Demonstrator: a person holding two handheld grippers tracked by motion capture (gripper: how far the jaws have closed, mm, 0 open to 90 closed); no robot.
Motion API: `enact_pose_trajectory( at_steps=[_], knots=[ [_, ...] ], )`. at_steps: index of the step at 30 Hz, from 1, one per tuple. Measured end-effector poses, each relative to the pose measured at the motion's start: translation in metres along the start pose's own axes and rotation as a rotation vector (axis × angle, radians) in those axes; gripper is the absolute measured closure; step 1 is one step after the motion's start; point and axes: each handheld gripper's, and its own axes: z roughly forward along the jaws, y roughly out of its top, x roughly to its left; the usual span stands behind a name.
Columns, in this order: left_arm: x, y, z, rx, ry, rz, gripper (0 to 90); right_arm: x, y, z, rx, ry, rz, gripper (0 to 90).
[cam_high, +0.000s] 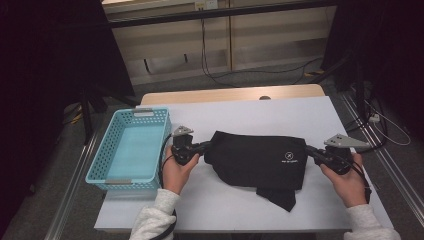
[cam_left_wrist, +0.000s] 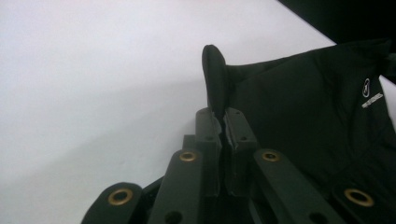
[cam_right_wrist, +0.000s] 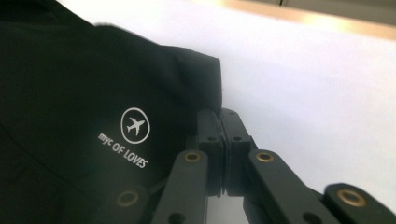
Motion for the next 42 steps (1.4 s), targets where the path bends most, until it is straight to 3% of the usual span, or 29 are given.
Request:
enact_pose_trajectory(
  at_steps=[7, 13, 19, 30, 42],
  knots=[
    [0.0, 0.012, -0.022, -0.09, 0.008, 0.007, 85.8, 0.006, 0.021, -0.014, -0.112, 0.009, -0.015, 89.1],
    [0.001, 0.016, -0.034, -0.129, 0.021, 0.007, 85.8, 0.009, 0.024, -0.014, -0.154, 0.036, 0.004, 89.1],
    [0.004, 0.016, -0.04, -0.138, 0.031, 0.0, 85.8, 0.018, 0.027, -0.009, -0.146, 0.044, -0.033, 89.1],
    [0.004, 0.011, -0.033, -0.098, 0.041, -0.006, 85.8, 0.02, 0.023, -0.001, -0.124, 0.068, -0.045, 89.0],
    [0.005, 0.008, -0.035, -0.093, 0.054, -0.019, 85.8, 0.02, 0.022, 0.001, -0.118, 0.064, -0.045, 89.0]
  ],
)
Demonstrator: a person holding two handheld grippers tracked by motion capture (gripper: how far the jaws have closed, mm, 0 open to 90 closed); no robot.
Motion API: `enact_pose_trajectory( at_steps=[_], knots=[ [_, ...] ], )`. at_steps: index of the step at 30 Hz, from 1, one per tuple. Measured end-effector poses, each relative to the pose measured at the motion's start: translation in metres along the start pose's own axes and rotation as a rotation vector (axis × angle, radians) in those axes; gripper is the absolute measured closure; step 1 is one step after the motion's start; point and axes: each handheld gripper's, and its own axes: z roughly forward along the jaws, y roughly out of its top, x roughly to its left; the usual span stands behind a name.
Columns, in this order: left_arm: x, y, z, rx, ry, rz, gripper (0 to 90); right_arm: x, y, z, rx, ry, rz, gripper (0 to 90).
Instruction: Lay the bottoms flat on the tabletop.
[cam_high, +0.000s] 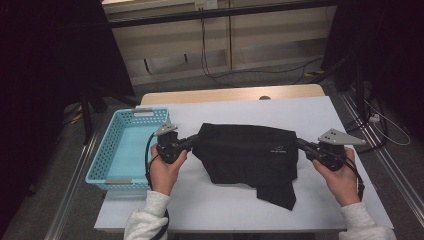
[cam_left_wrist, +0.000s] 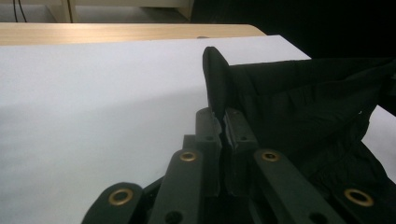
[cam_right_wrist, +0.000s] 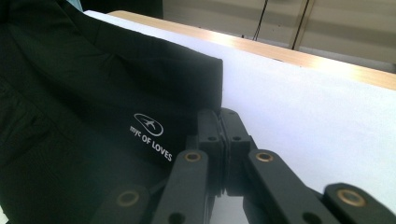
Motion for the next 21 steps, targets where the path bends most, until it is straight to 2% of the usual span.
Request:
enact_pose_trajectory(
  at_steps=[9, 15, 19, 21],
  knots=[
    [-0.001, -0.003, 0.001, 0.01, 0.002, -0.007, 85.8, 0.0, 0.0, 0.0, -0.003, 0.001, 0.006, 89.0],
    [0.003, -0.002, -0.001, 0.011, 0.006, -0.025, 85.8, 0.001, 0.003, 0.0, 0.001, 0.001, -0.009, 89.1],
    [0.0, 0.004, -0.006, 0.005, -0.004, -0.027, 85.8, 0.005, 0.008, 0.001, -0.004, 0.013, -0.019, 89.1],
    [-0.003, 0.005, -0.008, 0.009, -0.003, -0.014, 85.8, 0.007, 0.012, 0.002, -0.009, 0.015, -0.034, 89.1]
  ],
)
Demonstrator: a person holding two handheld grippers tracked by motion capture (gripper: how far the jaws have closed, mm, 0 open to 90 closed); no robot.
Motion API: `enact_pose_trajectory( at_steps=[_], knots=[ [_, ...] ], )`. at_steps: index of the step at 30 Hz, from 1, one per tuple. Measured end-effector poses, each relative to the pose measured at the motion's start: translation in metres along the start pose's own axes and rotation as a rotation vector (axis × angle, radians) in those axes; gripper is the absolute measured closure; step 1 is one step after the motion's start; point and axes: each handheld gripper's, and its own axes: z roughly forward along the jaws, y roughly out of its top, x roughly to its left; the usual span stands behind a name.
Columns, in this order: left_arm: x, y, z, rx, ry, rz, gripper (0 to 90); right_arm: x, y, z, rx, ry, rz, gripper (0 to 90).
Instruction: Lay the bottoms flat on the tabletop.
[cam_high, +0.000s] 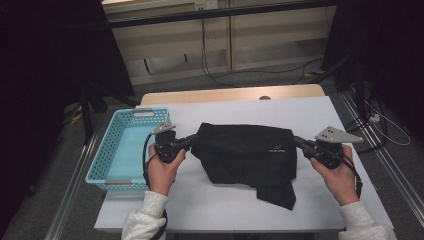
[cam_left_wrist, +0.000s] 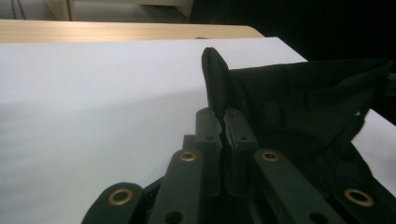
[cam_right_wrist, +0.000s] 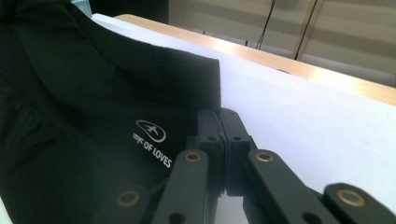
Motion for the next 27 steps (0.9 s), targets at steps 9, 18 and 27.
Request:
enact_pose_trajectory(
  at_steps=[9, 18, 27],
  knots=[
    [0.002, 0.001, -0.015, -0.007, 0.026, 0.007, 85.8, 0.006, 0.0, 0.004, 0.007, 0.022, -0.009, 89.1],
    [0.005, -0.002, -0.032, -0.015, 0.044, -0.007, 85.8, 0.017, 0.003, 0.007, 0.005, 0.046, -0.029, 89.1],
    [0.007, 0.008, -0.013, -0.021, 0.041, -0.002, 85.7, 0.006, 0.016, 0.009, -0.011, 0.022, -0.024, 89.1]
  ],
)
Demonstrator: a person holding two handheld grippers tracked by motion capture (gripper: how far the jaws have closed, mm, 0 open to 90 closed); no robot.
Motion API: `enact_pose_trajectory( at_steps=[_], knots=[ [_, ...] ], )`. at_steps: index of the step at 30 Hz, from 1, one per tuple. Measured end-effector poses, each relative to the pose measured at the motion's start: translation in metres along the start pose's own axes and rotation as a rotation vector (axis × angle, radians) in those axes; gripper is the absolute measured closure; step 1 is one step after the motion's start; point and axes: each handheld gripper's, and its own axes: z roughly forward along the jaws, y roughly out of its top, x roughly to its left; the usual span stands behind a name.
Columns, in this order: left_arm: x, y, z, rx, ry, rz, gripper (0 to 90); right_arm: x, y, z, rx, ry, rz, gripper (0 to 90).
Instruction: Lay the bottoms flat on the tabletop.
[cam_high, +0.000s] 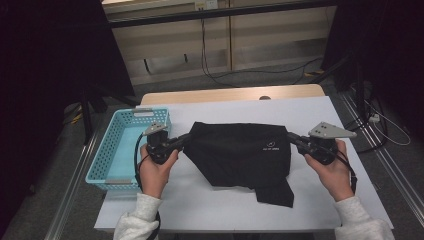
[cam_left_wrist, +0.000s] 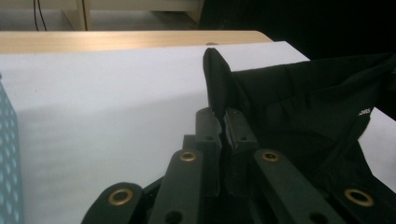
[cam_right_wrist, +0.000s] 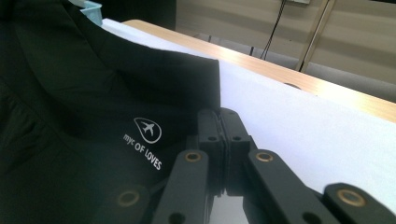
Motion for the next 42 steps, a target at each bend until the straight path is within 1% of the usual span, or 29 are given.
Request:
enact_pose_trajectory(
  at_steps=[4, 6, 7, 8, 9, 10, 11, 12, 13, 14, 15, 16, 17, 18, 19, 20, 21, 23, 25, 27, 28, 30, 31, 33, 34, 36, 37, 40, 42],
  knots=[
    [0.008, 0.016, 0.019, 0.006, 0.012, -0.019, 85.7, -0.014, 0.009, 0.01, 0.014, -0.019, 0.01, 89.2],
    [0.014, 0.03, 0.032, -0.001, 0.024, -0.027, 85.7, -0.023, 0.019, 0.019, 0.021, -0.027, 0.028, 89.3],
    [0.017, 0.036, 0.037, -0.002, 0.032, -0.03, 85.8, -0.03, 0.026, 0.027, 0.032, -0.042, 0.039, 89.3],
    [0.023, 0.048, 0.048, -0.014, 0.048, -0.029, 85.7, -0.034, 0.032, 0.035, 0.044, -0.049, 0.046, 89.3],
    [0.026, 0.055, 0.055, -0.028, 0.057, -0.022, 85.4, -0.042, 0.045, 0.049, 0.05, -0.094, 0.035, 89.4],
    [0.03, 0.065, 0.066, -0.059, 0.089, -0.001, 84.2, -0.048, 0.053, 0.057, 0.044, -0.127, 0.039, 89.2],
    [0.033, 0.069, 0.073, -0.067, 0.115, 0.014, 75.8, -0.058, 0.064, 0.071, 0.027, -0.177, 0.062, 87.5],
    [0.036, 0.072, 0.082, -0.07, 0.138, -0.002, 60.4, -0.063, 0.069, 0.078, 0.015, -0.216, 0.077, 83.4],
    [0.037, 0.071, 0.087, -0.048, 0.134, -0.007, 48.2, -0.067, 0.072, 0.086, 0.006, -0.255, 0.099, 79.7],
    [0.036, 0.067, 0.09, -0.015, 0.128, -0.001, 47.0, -0.065, 0.072, 0.091, 0.016, -0.251, 0.08, 73.7],
    [0.034, 0.063, 0.092, 0.005, 0.12, 0.004, 41.2, -0.06, 0.07, 0.093, 0.048, -0.249, 0.048, 64.1],
    [0.033, 0.055, 0.093, 0.02, 0.102, 0.015, 36.2, -0.057, 0.066, 0.095, 0.074, -0.245, 0.04, 56.2],
    [0.032, 0.048, 0.094, 0.035, 0.097, 0.01, 31.5, -0.051, 0.056, 0.094, 0.091, -0.217, 0.034, 53.8],
    [0.032, 0.041, 0.094, 0.048, 0.095, 0.015, 26.8, -0.046, 0.047, 0.092, 0.1, -0.192, 0.016, 52.2],
    [0.031, 0.034, 0.093, 0.054, 0.093, 0.027, 23.8, -0.042, 0.038, 0.088, 0.115, -0.177, 0.013, 46.6],
    [0.029, 0.027, 0.091, 0.067, 0.091, 0.037, 22.5, -0.038, 0.028, 0.085, 0.144, -0.159, 0.016, 43.0],
    [0.027, 0.02, 0.09, 0.078, 0.083, 0.045, 20.7, -0.033, 0.019, 0.08, 0.156, -0.142, 0.005, 42.1],
    [0.02, 0.008, 0.086, 0.089, 0.065, 0.061, 19.5, -0.024, 0.002, 0.068, 0.161, -0.101, 0.014, 40.7],
    [0.015, 0.0, 0.081, 0.098, 0.065, 0.081, 18.6, -0.013, -0.013, 0.057, 0.178, -0.083, -0.006, 38.1],
    [0.009, -0.008, 0.078, 0.101, 0.055, 0.08, 17.6, -0.003, -0.026, 0.046, 0.184, -0.053, -0.009, 37.8],
    [0.007, -0.012, 0.077, 0.105, 0.051, 0.091, 17.5, 0.001, -0.031, 0.042, 0.191, -0.048, -0.023, 37.9],
    [0.003, -0.019, 0.077, 0.102, 0.045, 0.098, 17.4, 0.006, -0.036, 0.036, 0.217, -0.032, -0.031, 38.3],
    [0.001, -0.022, 0.076, 0.105, 0.039, 0.099, 17.3, 0.007, -0.037, 0.033, 0.212, -0.023, -0.028, 38.9],
    [0.0, -0.026, 0.076, 0.105, 0.025, 0.095, 17.1, 0.009, -0.038, 0.027, 0.195, -0.023, -0.015, 39.4],
    [0.0, -0.028, 0.077, 0.127, 0.023, 0.109, 17.1, 0.01, -0.039, 0.026, 0.197, -0.018, -0.015, 39.8],
    [0.0, -0.029, 0.077, 0.128, 0.026, 0.119, 16.6, 0.012, -0.043, 0.025, 0.2, -0.01, -0.01, 41.2],
    [0.0, -0.03, 0.076, 0.131, 0.02, 0.12, 16.5, 0.014, -0.045, 0.025, 0.217, -0.001, -0.01, 41.8],
    [-0.002, -0.029, 0.073, 0.122, 0.017, 0.123, 16.5, 0.017, -0.047, 0.025, 0.221, 0.022, -0.006, 42.1],
    [-0.004, -0.029, 0.071, 0.117, 0.014, 0.126, 16.3, 0.021, -0.048, 0.024, 0.223, 0.021, -0.022, 42.6]
  ],
)
